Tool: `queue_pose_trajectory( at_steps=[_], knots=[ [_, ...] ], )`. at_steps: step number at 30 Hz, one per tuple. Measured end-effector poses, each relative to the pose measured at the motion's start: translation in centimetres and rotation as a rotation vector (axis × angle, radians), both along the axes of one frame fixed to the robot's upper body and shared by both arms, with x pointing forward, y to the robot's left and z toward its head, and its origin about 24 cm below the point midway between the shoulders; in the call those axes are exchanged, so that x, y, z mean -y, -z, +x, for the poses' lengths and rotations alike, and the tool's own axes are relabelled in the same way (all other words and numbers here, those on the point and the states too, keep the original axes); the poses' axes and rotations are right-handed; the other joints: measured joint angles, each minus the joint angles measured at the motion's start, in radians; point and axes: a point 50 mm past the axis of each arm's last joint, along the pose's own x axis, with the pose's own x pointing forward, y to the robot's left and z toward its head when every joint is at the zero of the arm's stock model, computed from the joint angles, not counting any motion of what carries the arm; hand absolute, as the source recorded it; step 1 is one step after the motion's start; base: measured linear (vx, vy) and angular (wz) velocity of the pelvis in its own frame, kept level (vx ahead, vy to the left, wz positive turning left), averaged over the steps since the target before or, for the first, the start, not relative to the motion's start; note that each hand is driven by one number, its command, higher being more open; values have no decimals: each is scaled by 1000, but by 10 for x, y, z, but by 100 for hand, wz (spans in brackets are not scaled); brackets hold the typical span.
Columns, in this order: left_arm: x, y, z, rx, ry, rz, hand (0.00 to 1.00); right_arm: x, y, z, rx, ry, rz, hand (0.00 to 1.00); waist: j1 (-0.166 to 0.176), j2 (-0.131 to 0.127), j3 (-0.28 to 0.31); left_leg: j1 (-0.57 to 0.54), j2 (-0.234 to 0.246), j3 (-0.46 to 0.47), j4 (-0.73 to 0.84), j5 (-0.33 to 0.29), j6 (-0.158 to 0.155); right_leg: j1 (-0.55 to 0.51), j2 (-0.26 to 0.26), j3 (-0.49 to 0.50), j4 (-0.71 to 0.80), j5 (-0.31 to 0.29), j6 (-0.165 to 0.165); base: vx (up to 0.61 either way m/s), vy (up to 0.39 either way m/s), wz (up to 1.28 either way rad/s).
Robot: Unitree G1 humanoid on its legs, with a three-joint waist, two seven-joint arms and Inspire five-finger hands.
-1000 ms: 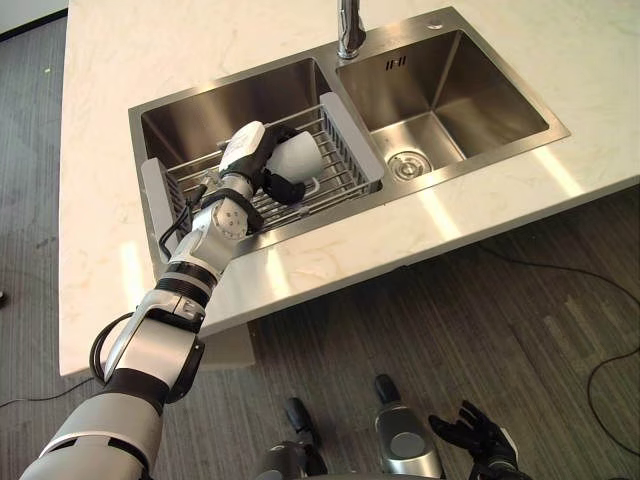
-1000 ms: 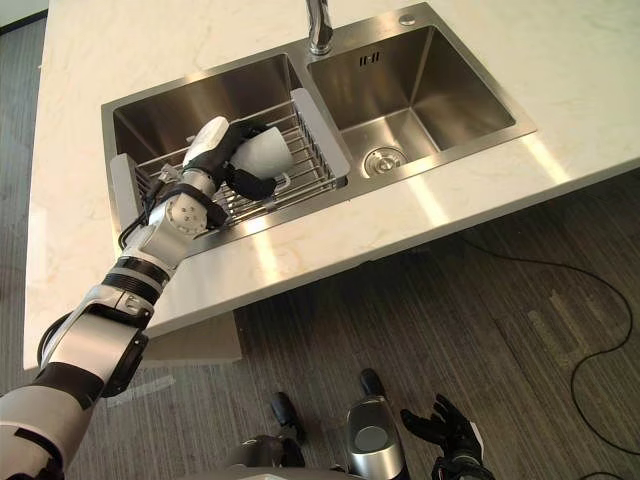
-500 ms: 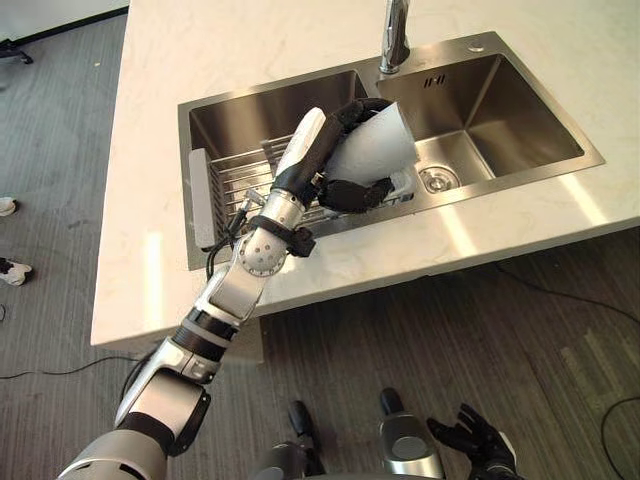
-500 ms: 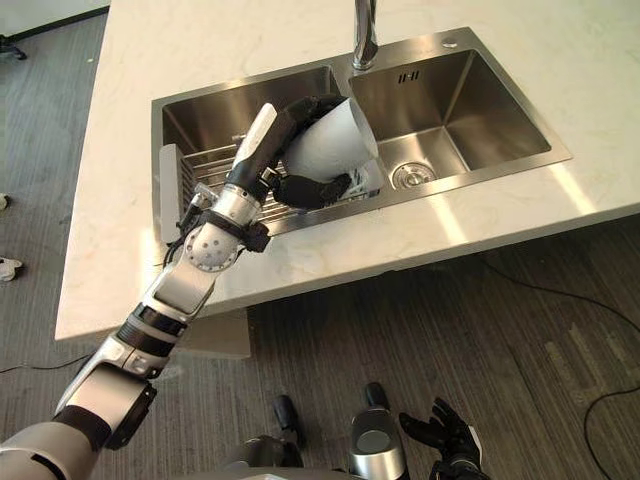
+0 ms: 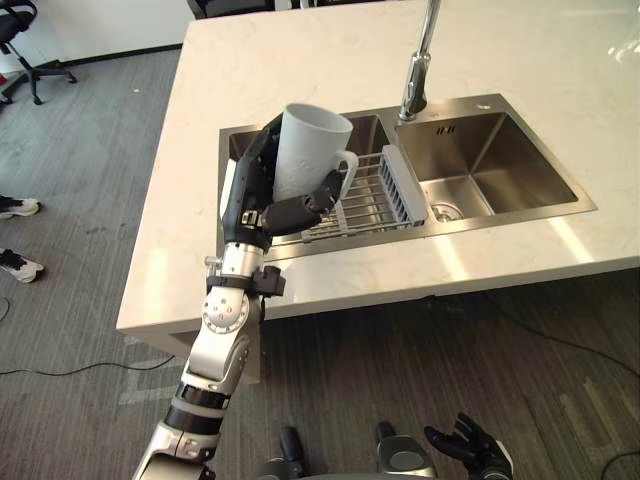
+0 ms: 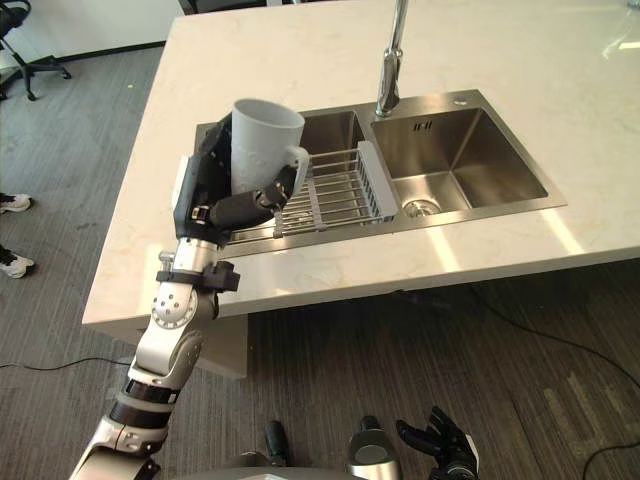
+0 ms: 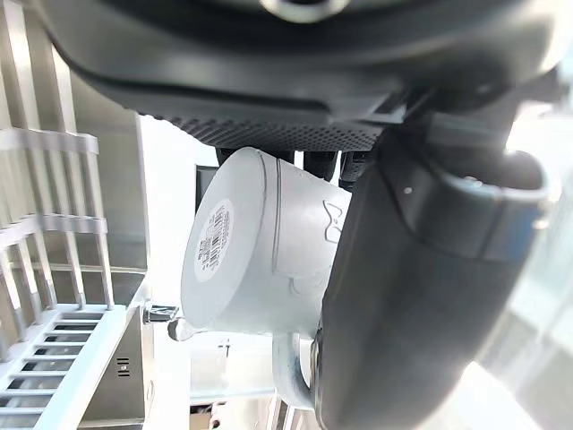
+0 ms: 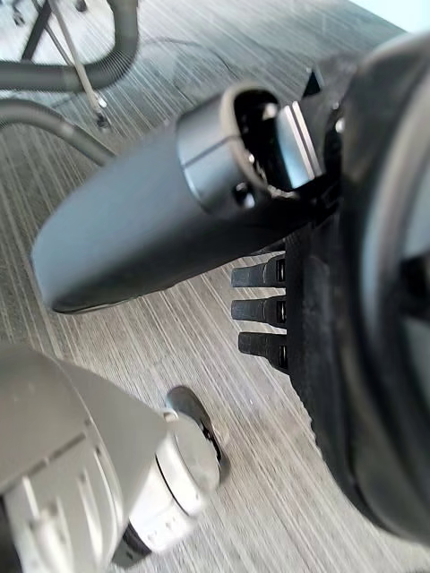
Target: Walk over to the sink, pick up the cup, carry it to the dishwasher, place the cup inside the dishwasher, then close the dishwasher door
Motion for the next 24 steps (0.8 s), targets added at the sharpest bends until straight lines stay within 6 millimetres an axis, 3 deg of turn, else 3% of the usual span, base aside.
queue_pose_trajectory(
  at_steps=[7,12,15,16,17,19,20,22,23,24],
  knots=[
    [0,3,-20,8,35,-26,30,0,2,-11,-30,12,-6,90,22,-14,-40,-7,0,17,0,-5,3,-19,-3,19,0,0,3,-14,1,-7],
    [7,-14,-29,96,66,-34,30,-5,-1,10,12,2,-21,90,40,-39,-38,-115,11,66,104,-39,22,-112,-2,74,30,26,21,-19,4,-28],
    [15,-15,-29,100,92,-42,30,-13,-2,17,31,-15,-19,90,43,-53,-31,-183,38,69,233,-98,35,-154,11,57,73,56,68,-72,18,-14],
    [16,-18,-29,113,94,-48,30,-15,-3,20,45,-17,-18,90,51,-52,-30,-195,55,79,236,-109,53,-159,14,56,91,33,92,-110,21,0],
    [15,-19,-28,118,89,-48,30,-20,-2,22,48,-24,-10,90,52,-57,-30,-201,55,73,244,-107,61,-189,21,53,250,-45,91,-103,2,16],
    [16,-21,-30,124,83,-64,30,-23,0,17,31,-38,-2,90,87,-62,-34,-202,51,59,253,-89,54,-158,42,34,438,-151,105,-75,-45,21],
    [15,-27,-34,156,69,-85,30,-25,0,18,36,-46,1,90,111,-68,-39,-235,43,57,273,-83,51,-114,50,26,381,-171,71,-83,-79,3],
    [13,-37,-39,209,62,-114,30,-26,-4,32,72,-57,-2,90,128,-63,-41,-301,42,47,292,-60,49,-98,55,30,259,-194,23,-137,-102,22],
    [16,-40,-41,227,71,-131,30,-26,-7,41,99,-61,-5,90,126,-40,-28,-335,56,8,295,-35,43,-88,79,13,199,-168,-55,-157,-97,61],
    [21,-36,-41,207,85,-141,30,-26,-7,41,100,-60,-5,90,125,-25,-14,-335,73,-24,294,-16,32,-58,102,-16,174,-147,-81,-184,-104,62]
  ],
)
